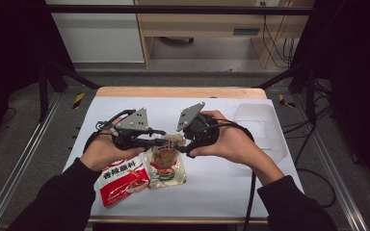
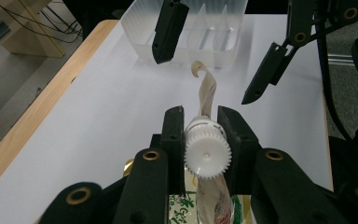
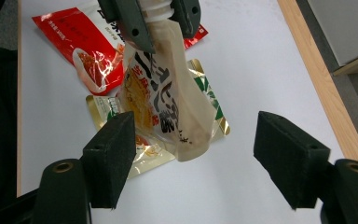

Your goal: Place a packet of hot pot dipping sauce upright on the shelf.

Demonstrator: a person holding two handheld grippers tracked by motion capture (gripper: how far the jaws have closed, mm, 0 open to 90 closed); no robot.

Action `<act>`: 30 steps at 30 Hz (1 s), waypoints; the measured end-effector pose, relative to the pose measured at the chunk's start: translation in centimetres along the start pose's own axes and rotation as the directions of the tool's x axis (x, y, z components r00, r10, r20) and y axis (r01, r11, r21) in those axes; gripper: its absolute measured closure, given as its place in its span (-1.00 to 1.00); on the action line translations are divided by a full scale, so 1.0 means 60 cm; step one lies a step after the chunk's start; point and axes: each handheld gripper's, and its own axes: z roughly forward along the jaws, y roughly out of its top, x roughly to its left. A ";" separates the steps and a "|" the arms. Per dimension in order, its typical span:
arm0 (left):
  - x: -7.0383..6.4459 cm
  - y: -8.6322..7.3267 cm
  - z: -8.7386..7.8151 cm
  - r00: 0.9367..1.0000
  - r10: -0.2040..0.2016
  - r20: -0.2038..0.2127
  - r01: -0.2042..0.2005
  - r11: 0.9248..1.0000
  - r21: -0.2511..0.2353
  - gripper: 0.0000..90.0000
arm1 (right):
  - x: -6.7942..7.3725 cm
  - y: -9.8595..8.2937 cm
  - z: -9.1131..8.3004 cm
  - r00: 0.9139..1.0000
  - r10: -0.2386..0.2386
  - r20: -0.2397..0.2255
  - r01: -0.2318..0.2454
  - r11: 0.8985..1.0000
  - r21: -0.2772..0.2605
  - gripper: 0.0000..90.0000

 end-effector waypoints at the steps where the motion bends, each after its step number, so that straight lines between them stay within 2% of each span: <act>1: 0.000 0.000 0.001 1.000 0.002 0.002 -0.002 1.000 0.001 0.62 | 0.000 0.001 0.001 1.000 0.000 -0.006 0.000 1.000 0.005 -0.32; 15: -0.006 -0.001 0.013 0.999 0.025 0.037 -0.026 1.000 0.014 0.62 | -0.002 0.003 0.027 0.998 -0.017 -0.068 0.021 0.998 0.059 -0.19; 21: -0.005 -0.003 0.014 0.999 0.025 0.040 -0.026 0.999 0.018 0.62 | 0.002 0.003 0.030 0.994 -0.036 -0.108 0.043 0.997 0.059 0.16; 30: -0.004 -0.007 0.018 0.999 0.019 0.040 -0.020 0.999 0.029 0.62 | 0.005 0.005 0.025 0.988 -0.055 -0.148 0.066 0.995 0.069 0.49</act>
